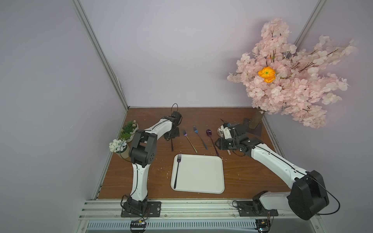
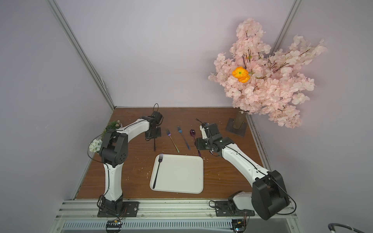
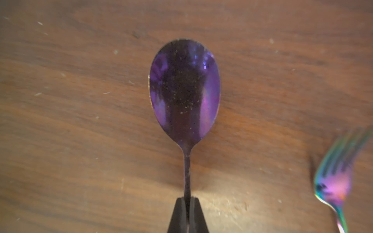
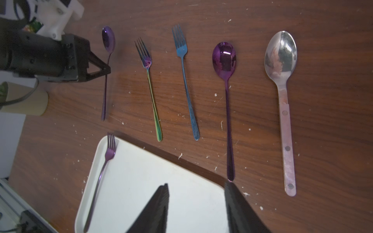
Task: Set the spoon and fork side by side
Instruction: Pick up the spoon from the center of the board, then place the spoon on the tray.
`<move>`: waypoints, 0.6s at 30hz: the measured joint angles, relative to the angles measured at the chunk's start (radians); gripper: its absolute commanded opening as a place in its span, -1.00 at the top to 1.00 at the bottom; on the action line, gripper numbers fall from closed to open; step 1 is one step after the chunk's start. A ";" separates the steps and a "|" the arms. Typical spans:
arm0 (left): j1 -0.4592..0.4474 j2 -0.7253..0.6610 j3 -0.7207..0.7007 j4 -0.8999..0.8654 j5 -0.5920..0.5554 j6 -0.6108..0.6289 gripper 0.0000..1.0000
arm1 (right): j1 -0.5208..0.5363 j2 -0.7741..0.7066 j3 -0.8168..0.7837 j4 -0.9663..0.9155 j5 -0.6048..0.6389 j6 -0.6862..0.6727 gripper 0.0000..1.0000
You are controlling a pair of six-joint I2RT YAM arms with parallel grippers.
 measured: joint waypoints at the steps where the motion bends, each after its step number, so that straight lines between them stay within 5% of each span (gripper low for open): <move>1: 0.000 -0.021 -0.005 -0.002 0.000 0.001 1.00 | 0.000 0.000 0.000 -0.002 0.001 0.000 -0.17; 5: 0.000 -0.108 -0.024 -0.002 0.004 0.008 1.00 | 0.000 0.011 0.003 -0.013 0.017 0.000 -0.28; 13: -0.012 -0.287 -0.145 0.002 0.053 0.009 1.00 | 0.000 0.034 0.016 -0.033 0.047 -0.020 -0.93; 18: -0.069 -0.402 -0.282 -0.005 0.093 -0.008 0.99 | 0.000 0.035 0.034 -0.051 0.064 -0.026 -0.98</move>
